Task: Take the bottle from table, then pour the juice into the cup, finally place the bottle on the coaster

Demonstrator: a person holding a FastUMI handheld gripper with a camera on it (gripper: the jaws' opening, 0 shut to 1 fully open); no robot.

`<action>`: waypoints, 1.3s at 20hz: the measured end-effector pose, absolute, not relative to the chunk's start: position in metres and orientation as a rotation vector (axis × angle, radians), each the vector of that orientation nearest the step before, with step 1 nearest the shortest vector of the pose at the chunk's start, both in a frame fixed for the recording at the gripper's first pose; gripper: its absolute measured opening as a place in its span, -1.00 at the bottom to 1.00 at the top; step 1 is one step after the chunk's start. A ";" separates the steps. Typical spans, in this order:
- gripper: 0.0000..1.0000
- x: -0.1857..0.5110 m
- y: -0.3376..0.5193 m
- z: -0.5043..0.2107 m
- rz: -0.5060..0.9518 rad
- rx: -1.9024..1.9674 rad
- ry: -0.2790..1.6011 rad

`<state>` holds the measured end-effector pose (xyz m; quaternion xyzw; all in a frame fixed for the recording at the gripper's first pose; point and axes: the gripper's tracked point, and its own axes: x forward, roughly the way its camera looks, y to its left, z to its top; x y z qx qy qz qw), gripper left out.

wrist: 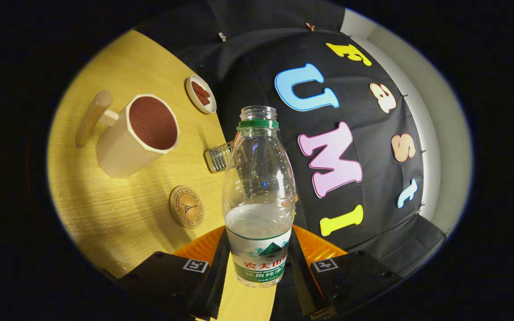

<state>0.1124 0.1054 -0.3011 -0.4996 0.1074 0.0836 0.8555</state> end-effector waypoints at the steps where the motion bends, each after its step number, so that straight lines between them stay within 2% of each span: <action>1: 0.38 0.112 0.105 -0.303 0.178 -1.072 0.229; 26: 0.38 0.120 0.123 -0.302 0.271 -1.459 0.180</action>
